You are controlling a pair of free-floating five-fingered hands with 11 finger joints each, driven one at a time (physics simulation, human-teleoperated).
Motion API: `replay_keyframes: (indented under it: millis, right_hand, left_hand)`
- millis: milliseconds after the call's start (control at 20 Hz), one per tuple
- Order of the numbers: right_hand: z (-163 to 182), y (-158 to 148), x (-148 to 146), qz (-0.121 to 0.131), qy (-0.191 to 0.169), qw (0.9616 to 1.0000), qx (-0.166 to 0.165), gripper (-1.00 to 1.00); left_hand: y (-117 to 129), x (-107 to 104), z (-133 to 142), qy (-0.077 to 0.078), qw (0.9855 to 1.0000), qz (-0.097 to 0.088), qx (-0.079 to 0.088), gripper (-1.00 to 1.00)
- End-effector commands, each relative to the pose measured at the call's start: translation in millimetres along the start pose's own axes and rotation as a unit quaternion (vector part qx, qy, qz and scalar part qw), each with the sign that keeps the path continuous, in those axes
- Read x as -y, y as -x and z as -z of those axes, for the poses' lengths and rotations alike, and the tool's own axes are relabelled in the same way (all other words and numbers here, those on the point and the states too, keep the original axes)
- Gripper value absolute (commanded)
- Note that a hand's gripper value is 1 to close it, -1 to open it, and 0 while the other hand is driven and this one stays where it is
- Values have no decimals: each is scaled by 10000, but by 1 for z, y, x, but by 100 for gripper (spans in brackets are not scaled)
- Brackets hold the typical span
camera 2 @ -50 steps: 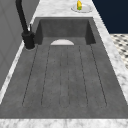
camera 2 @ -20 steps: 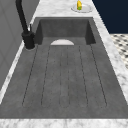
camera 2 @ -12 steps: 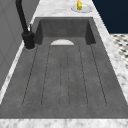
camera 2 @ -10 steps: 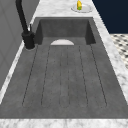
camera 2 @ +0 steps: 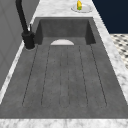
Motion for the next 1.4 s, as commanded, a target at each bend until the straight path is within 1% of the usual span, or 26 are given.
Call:
replay_keyframes:
  millis: [0, 350, 750, 1050, 1350]
  right_hand:
    - [3, -13, 28, 24, 2, 10000, -8, 100]
    - [8, -18, 69, 50, -382, 9992, -61, 100]
    - [15, -19, 111, 54, -772, 9969, -117, 100]
    - [19, -22, 143, 66, -1063, 9942, -151, 100]
    - [25, -22, 175, 111, -1366, 9903, -227, 100]
  left_hand:
    - [0, 0, 0, 0, 10000, 0, 0, 0]
    - [0, 0, 0, 0, 10000, 0, 0, 0]
    - [0, 0, 0, 0, 10000, 0, 0, 0]
    - [0, 0, 0, 0, 10000, 0, 0, 0]
    - [0, 0, 0, 0, 10000, 0, 0, 0]
